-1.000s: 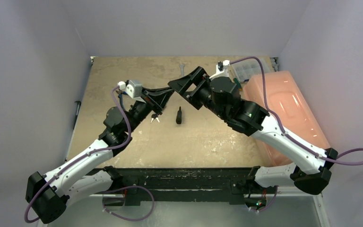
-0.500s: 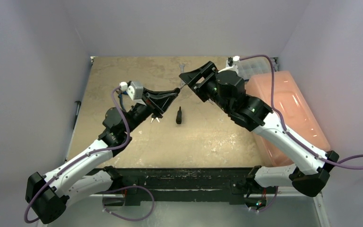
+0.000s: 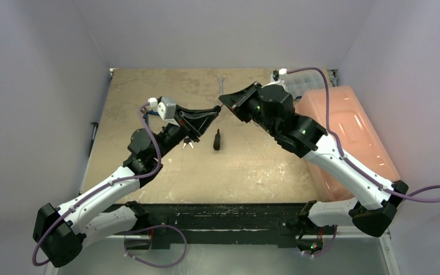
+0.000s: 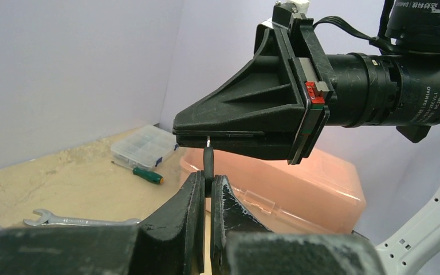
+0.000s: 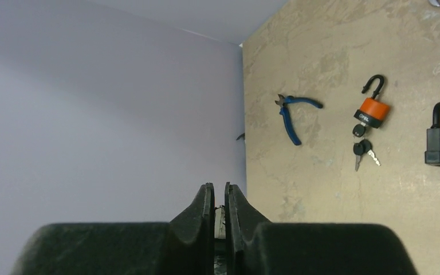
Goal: Unlock with the key
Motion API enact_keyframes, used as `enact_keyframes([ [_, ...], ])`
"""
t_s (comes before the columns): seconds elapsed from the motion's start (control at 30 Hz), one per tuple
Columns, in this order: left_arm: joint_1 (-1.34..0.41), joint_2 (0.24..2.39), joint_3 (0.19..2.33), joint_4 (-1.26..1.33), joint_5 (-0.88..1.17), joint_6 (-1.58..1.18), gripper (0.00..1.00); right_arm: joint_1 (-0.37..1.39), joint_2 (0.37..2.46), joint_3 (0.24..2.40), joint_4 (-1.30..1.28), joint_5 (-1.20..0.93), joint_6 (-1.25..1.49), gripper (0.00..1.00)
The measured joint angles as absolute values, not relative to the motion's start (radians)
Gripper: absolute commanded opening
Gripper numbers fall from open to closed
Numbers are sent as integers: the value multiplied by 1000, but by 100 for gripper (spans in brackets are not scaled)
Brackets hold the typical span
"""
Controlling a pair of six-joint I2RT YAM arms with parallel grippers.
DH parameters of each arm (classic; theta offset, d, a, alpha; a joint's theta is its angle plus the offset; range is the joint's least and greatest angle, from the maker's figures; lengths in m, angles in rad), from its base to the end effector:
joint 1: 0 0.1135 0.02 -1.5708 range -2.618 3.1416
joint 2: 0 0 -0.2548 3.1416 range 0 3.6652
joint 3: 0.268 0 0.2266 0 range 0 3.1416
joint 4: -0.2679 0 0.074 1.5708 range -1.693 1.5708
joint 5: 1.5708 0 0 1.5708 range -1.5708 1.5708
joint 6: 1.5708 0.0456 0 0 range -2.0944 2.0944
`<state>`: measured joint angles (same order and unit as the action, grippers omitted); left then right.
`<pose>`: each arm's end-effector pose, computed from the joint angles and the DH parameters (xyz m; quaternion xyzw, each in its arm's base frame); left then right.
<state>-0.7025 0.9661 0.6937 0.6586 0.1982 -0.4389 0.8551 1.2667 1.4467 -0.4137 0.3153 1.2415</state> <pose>0.1558 -0.1436 0.3668 0.1544 0.5399 -0.4925 0.6649 0.1827 0.1885 0.4276 0.2443 0.7419 0.4690 0.4123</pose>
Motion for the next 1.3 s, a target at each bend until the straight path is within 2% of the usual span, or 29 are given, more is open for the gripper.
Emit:
enact_keyframes([
  [0.07, -702, 969, 693, 660, 198, -439, 0, 855, 1267, 1447, -407, 315, 1250, 0],
  [0.1, -702, 970, 693, 661, 198, -439, 4, 854, 1267, 1447, -407, 315, 1251, 0],
  [0.2, -702, 970, 693, 659, 197, -445, 37, 854, 1267, 1447, -408, 315, 1256, 0],
  [0.23, -702, 970, 693, 657, 196, -446, 44, 854, 1267, 1447, -408, 314, 1256, 0],
  [0.3, -702, 968, 693, 647, 192, -451, 50, 854, 1267, 1447, -418, 313, 1256, 0],
  [0.6, -702, 955, 693, 619, 180, -453, 33, 855, 1267, 1447, -458, 314, 1257, 0],
  [0.9, -702, 986, 693, 627, 182, -457, 30, 855, 1268, 1447, -459, 312, 1258, 0],
  [1.13, -703, 993, 693, 641, 187, -470, 19, 854, 1271, 1447, -458, 302, 1264, 0],
  [1.23, -703, 993, 693, 646, 191, -473, 13, 854, 1272, 1447, -456, 300, 1266, 0],
  [1.3, -703, 993, 693, 649, 193, -479, 5, 854, 1272, 1446, -454, 298, 1268, 0],
])
